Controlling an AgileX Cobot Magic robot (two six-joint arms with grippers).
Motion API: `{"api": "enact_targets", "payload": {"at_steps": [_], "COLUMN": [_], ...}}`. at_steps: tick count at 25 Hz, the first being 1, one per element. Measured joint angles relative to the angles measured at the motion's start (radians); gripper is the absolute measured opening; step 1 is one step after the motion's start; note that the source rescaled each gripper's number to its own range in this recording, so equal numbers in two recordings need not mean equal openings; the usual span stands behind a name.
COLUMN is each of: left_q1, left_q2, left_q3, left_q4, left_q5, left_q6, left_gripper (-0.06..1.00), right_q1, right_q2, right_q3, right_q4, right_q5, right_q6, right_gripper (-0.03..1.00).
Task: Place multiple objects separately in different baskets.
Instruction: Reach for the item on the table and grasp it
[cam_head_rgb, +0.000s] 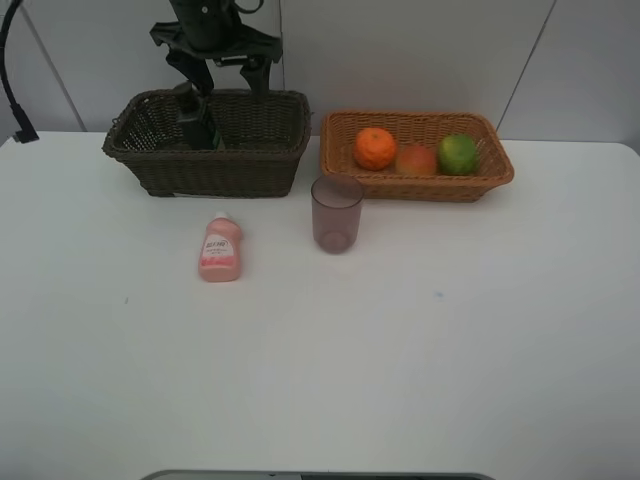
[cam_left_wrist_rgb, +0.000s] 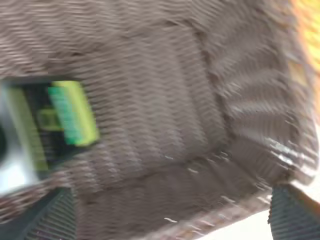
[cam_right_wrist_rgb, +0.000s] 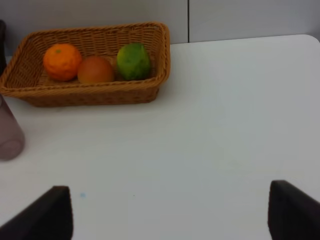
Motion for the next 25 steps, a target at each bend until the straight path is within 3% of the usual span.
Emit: {"api": "enact_targets", "payload": {"at_steps": [8,16,21,25], "left_q1": [-0.193,-0.296,-0.340,-0.358], "left_q2": [0.000,0.047,0.083,0.106], "left_q3": [0.000,0.000,0.004,0.010], "left_q4": [-0.036,-0.121,-0.130,-0.105], "left_q5": [0.000,-0.001,-0.001,-0.001], "left_q6": [0.212,0.389,0.405,0.357], "left_gripper": [0.99,0.99,0.99,0.99], "right_q1": [0.000,0.000,0.000,0.000], "right_q2": [0.000,0.000,0.000,0.000], "right_q3": [0.000,0.000,0.000,0.000], "right_q4": [0.000,0.000,0.000,0.000], "right_q5": [0.000,0.000,0.000,0.000], "right_q6": [0.000,0.000,0.000,0.000], "right_gripper": [0.61,0.61,0.61,0.61]}}
